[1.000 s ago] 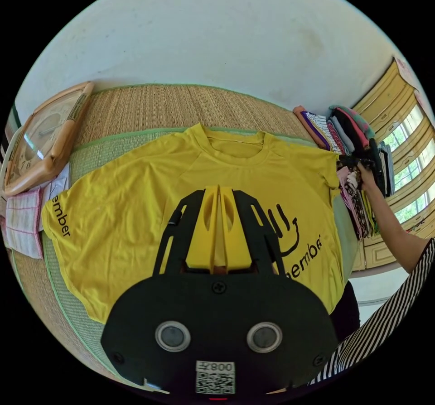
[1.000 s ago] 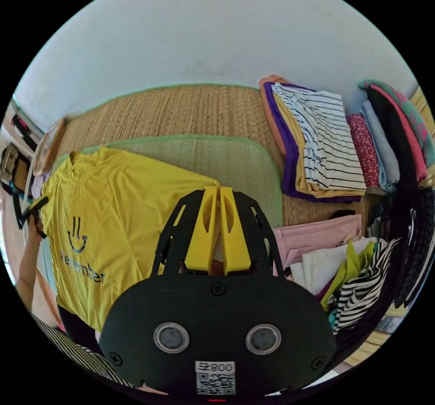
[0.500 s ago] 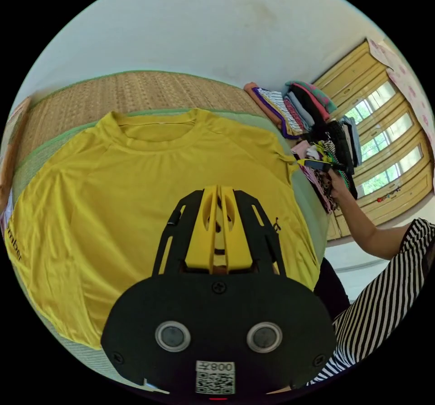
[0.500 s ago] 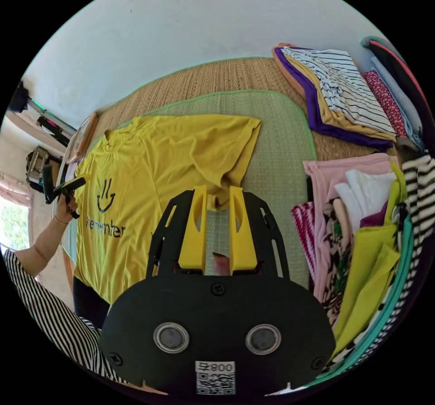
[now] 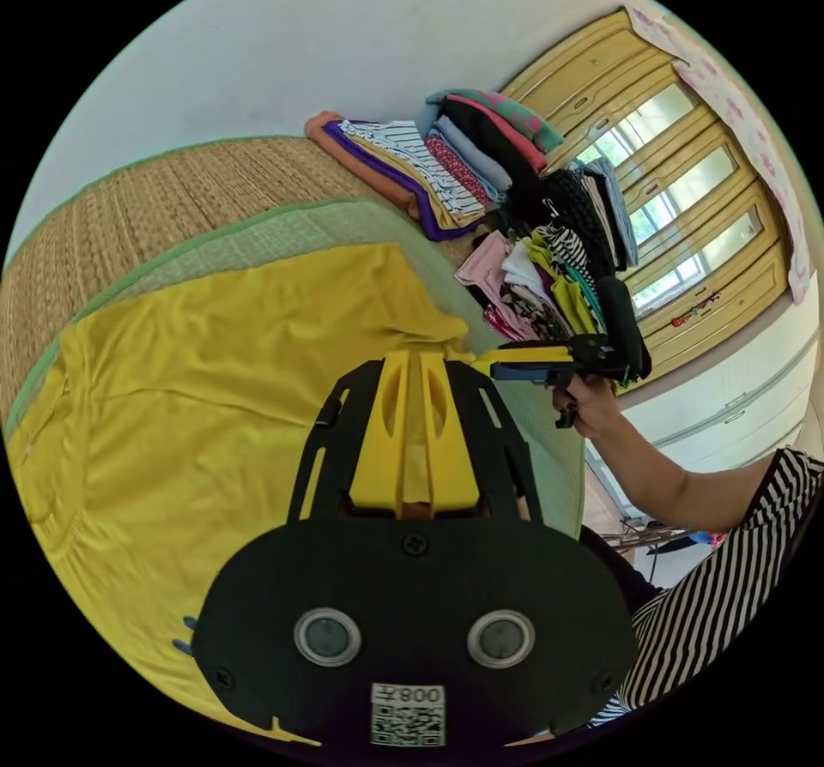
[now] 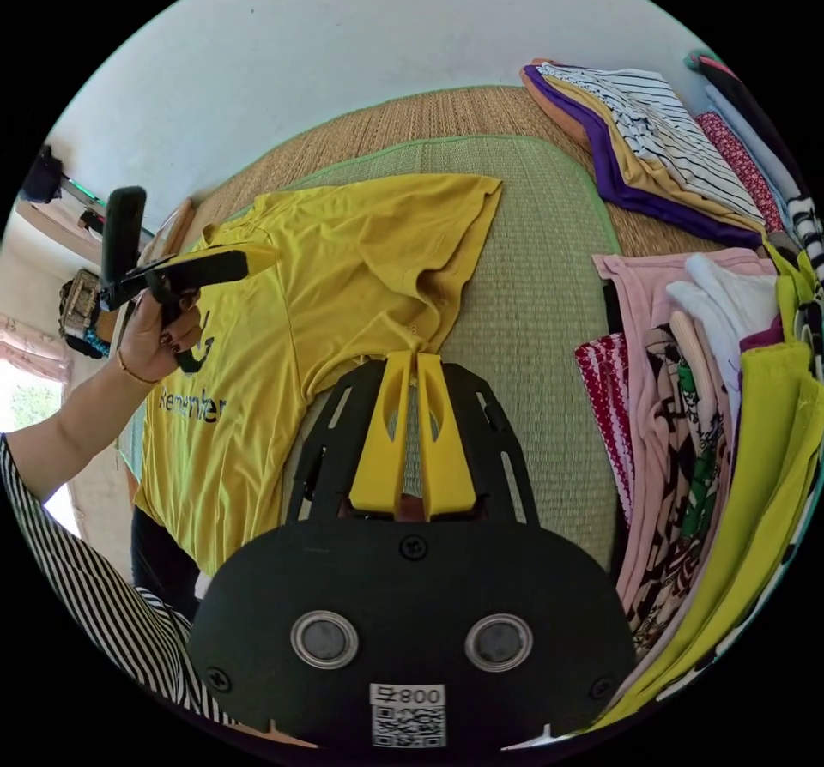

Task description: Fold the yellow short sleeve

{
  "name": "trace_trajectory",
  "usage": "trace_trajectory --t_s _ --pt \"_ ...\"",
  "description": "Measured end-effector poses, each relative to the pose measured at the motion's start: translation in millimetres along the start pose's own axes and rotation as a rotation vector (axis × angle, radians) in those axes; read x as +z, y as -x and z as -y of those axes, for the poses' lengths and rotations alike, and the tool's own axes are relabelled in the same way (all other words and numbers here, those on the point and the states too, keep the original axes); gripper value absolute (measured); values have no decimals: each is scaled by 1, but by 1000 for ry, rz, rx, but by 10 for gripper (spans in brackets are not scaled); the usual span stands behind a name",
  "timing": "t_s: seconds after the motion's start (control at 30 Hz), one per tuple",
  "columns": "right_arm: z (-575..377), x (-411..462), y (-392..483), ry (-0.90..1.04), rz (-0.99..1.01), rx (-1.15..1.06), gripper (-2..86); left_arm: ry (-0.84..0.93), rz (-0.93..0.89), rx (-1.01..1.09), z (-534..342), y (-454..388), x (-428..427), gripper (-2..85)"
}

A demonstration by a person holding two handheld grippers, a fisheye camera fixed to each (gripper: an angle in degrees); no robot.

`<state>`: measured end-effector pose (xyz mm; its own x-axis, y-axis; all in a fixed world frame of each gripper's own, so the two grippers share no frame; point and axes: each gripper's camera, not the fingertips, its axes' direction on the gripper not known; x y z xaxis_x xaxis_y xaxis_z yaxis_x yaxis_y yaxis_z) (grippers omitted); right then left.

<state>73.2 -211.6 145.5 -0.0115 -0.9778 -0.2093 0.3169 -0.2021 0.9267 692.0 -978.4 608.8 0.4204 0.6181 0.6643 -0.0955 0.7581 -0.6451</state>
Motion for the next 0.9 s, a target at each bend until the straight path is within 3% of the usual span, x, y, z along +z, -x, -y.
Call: trace_trajectory --t_s 0.5,0.73,0.9 --pt "-89 17 -44 -93 150 -126 0 166 201 43 220 -97 23 8" --pt "-95 35 -49 -53 115 -156 1 134 265 12 290 -121 12 3" --pt "-100 40 -51 -67 127 -166 2 87 211 44 308 -143 0 3"
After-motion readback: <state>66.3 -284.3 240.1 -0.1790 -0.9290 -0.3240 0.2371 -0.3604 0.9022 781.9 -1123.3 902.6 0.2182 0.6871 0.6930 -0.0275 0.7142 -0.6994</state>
